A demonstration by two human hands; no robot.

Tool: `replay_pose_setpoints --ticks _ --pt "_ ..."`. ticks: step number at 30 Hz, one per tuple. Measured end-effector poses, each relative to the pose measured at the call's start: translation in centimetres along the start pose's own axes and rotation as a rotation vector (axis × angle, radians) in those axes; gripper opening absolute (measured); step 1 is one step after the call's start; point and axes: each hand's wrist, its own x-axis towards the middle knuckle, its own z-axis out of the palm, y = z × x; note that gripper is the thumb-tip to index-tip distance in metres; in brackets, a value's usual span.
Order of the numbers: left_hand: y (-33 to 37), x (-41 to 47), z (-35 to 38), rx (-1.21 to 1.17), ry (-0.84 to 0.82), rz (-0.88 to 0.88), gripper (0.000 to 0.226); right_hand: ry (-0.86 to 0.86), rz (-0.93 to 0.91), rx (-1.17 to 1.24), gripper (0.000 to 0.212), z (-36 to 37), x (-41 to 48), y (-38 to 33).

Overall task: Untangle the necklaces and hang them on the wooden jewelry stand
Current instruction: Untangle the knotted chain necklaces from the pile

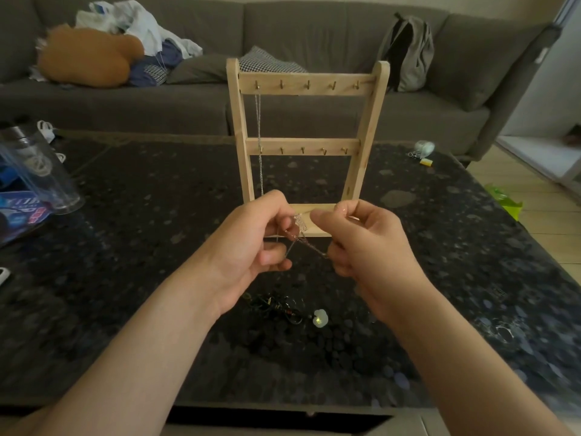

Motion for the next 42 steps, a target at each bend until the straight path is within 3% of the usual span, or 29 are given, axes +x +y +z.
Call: replay_pose_setpoints --ticks 6,9,15,20,25,32,37,42 --pt "0.2 -0.1 -0.2 -0.028 -0.001 0.027 0.033 0.065 -0.417 -0.410 0.029 -0.6 0.2 0.4" --pt "0.2 -0.1 -0.2 -0.017 0.001 0.035 0.028 0.084 -0.365 -0.482 0.032 -0.4 0.0 0.7" --pt "0.0 -0.1 -0.3 0.090 0.023 0.064 0.024 0.082 -0.348 -0.517 0.008 0.0 -0.2 0.6" --pt "-0.1 0.2 -0.7 0.040 0.046 0.047 0.022 0.015 -0.243 -0.400 0.012 -0.4 -0.1 0.1" --pt "0.0 0.2 -0.6 0.055 0.014 0.040 0.031 -0.030 -0.277 -0.562 0.010 -0.3 0.1 0.4" --pt "0.0 0.1 -0.8 0.051 -0.059 -0.027 0.028 -0.014 -0.295 -0.522 0.007 -0.4 0.2 0.5" --pt "0.3 -0.3 -0.7 -0.003 -0.126 -0.095 0.028 0.035 -0.209 -0.499 0.012 -0.4 0.1 0.1" --pt "0.3 -0.4 -0.3 -0.009 -0.125 -0.097 0.050 -0.006 -0.090 -0.483 0.036 -0.4 -0.5 -0.8"
